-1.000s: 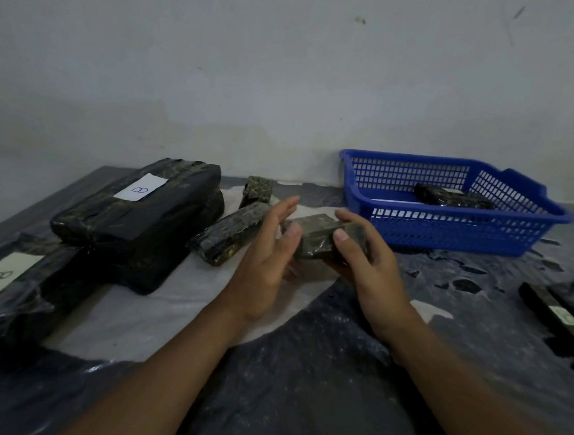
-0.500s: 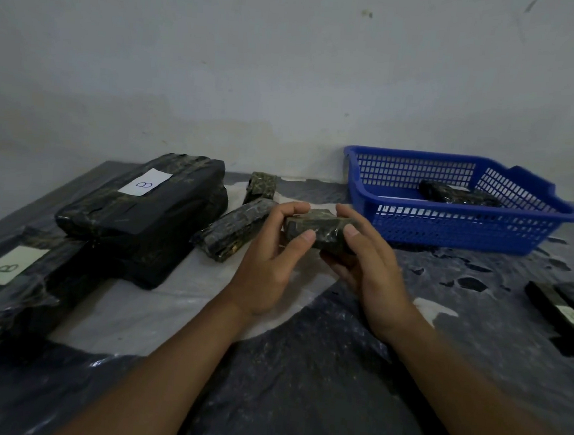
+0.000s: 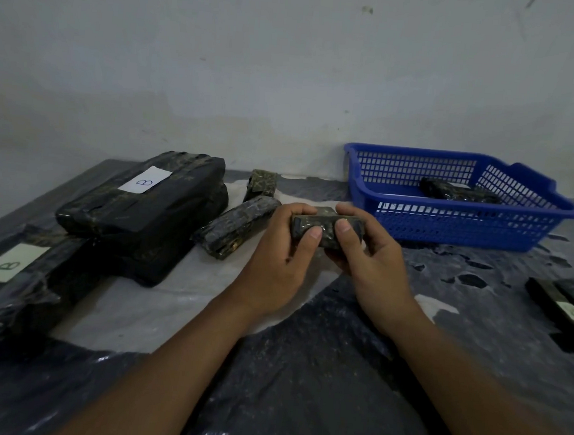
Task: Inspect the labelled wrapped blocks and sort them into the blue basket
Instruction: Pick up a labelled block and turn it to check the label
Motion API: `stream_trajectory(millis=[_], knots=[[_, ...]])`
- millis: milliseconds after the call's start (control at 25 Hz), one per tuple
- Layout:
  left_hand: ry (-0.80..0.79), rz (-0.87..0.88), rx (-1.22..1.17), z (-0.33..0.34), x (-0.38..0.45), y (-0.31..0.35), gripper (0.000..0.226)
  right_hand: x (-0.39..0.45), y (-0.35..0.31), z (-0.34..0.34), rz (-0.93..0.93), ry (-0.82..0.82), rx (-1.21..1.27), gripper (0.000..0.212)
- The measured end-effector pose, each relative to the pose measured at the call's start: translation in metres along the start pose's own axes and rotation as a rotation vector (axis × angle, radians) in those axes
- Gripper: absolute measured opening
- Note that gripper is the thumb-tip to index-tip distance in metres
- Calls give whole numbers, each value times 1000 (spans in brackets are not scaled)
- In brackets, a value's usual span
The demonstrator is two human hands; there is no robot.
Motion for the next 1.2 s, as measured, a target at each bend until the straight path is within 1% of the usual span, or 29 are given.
stream_trajectory(millis=[80, 200, 320, 520, 720, 800, 920, 1000, 1120, 1200], knots=[[-11, -7, -10, -1, -1, 0, 34, 0, 1, 0, 2, 2, -6, 34], [-37, -13, -64, -3, -2, 2, 36, -2, 2, 1, 14, -10, 13, 45], [-25, -7, -53, -6, -1, 1, 45, -3, 2, 1, -18, -21, -50, 53], [0, 20, 1, -4, 1, 0, 35, -2, 1, 0, -39, -4, -41, 48], [-20, 36, -23, -5, 1, -1, 41, -2, 1, 1, -61, 17, -61, 46], [-13, 28, -8, -4, 1, -1, 38, -2, 2, 1, -65, 20, -76, 45], [-17, 27, -26, -3, 0, 2, 34, -1, 3, -1, -35, 16, -28, 36], [-22, 42, -26, -4, 1, 1, 35, -1, 3, -1, -17, 7, -8, 34], [18, 41, 0, -5, 1, -1, 39, -2, 1, 1, 10, -2, -4, 35], [60, 16, -34, -6, 1, -1, 41, -3, 0, 2, 46, -25, 1, 42]])
Point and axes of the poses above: each hand's wrist, its own x-axis towards the middle knuckle, its own z-axis out of the palm, y = z × x, the point moved 2 cm from there along x, towards the middle knuckle, and after that the axes turned 4 degrees about -x, right-handed, at the moved point
